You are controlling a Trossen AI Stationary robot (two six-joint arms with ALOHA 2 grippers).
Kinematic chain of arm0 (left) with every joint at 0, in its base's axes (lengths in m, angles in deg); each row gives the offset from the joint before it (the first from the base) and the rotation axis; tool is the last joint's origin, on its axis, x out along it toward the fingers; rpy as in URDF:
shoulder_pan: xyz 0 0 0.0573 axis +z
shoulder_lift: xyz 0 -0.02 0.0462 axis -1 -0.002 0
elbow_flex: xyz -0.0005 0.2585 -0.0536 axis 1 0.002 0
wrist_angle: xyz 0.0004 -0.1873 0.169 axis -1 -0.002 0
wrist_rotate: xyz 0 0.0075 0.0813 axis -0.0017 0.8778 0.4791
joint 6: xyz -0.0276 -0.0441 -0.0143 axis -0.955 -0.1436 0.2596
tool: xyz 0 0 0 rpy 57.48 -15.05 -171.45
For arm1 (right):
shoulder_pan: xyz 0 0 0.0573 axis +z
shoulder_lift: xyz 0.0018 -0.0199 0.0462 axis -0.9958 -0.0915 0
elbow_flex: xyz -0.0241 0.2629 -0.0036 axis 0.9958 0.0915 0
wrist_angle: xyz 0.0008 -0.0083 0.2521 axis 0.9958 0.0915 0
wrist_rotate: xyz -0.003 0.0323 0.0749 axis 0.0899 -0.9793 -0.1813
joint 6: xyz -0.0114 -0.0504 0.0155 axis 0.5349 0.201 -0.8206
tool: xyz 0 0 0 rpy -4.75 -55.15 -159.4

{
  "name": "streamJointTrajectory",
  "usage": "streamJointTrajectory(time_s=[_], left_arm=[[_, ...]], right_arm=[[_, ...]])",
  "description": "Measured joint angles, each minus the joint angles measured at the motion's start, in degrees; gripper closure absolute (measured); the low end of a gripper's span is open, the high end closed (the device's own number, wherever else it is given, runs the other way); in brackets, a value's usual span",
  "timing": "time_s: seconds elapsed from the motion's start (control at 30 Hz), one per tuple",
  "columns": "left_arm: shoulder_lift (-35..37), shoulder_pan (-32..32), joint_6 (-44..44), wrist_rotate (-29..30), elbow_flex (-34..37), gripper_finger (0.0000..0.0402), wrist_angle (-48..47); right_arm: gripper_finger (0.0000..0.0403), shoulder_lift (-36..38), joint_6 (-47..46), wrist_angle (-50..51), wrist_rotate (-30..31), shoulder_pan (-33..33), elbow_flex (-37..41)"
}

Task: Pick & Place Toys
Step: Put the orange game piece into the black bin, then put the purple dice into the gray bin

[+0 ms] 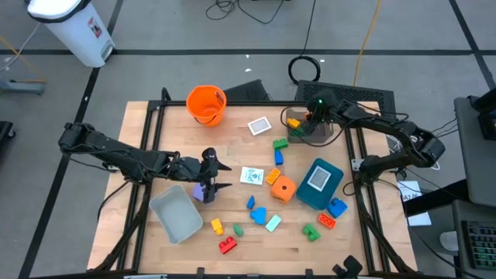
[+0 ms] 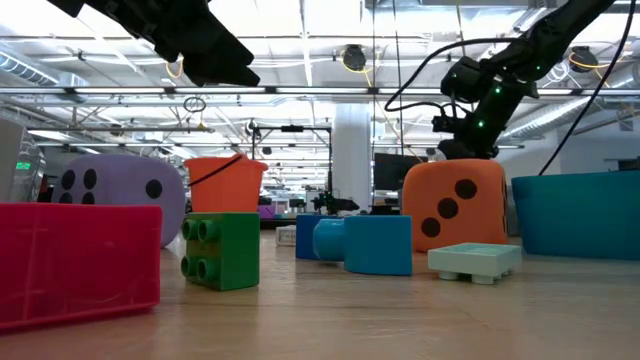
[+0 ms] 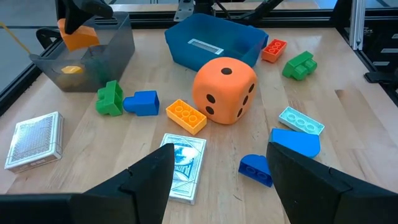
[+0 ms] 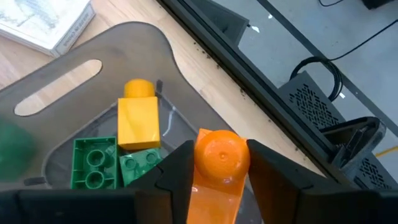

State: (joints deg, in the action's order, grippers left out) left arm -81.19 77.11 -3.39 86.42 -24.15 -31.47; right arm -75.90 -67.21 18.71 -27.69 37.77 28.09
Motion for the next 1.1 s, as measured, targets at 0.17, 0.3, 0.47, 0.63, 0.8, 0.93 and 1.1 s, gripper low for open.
streamJointTrajectory(time_s=[0.17, 0.3, 0.47, 0.63, 0.8, 0.93, 1.1], left_arm=[[0.0, 0.0, 0.0, 0.0, 0.0, 0.0137, 0.0], [0.0, 0.0, 0.0, 0.0, 0.0, 0.0137, 0.0], [0.0, 0.0, 0.8, 0.0, 0.0, 0.0137, 0.0], [0.0, 0.0, 1.0, 0.0, 0.0, 0.0137, 0.0], [0.0, 0.0, 1.0, 0.0, 0.0, 0.0137, 0.7], [-1.0, 0.0, 1.0, 0.0, 0.0, 0.0137, 2.8], [-4.5, 0.0, 1.4, 0.0, 0.0, 0.0137, 5.0]], right_arm=[[0.0231, 0.0, 0.2, -0.1, -0.1, 0.0, 0.0], [0.0220, 0.0, 0.2, -2.0, 0.0, 0.1, 0.0], [0.0220, 0.0, -0.9, -6.7, -3.2, 0.9, 0.0], [0.0226, 0.0, -4.9, -13.1, -16.5, 3.2, 0.0], [0.0227, 0.0, -9.5, -20.3, -28.6, 8.2, 0.0], [0.0230, 0.0, -11.0, -25.1, -32.9, 14.9, 0.0], [0.0232, 0.0, -7.4, -27.9, -32.7, 25.0, 0.0]])
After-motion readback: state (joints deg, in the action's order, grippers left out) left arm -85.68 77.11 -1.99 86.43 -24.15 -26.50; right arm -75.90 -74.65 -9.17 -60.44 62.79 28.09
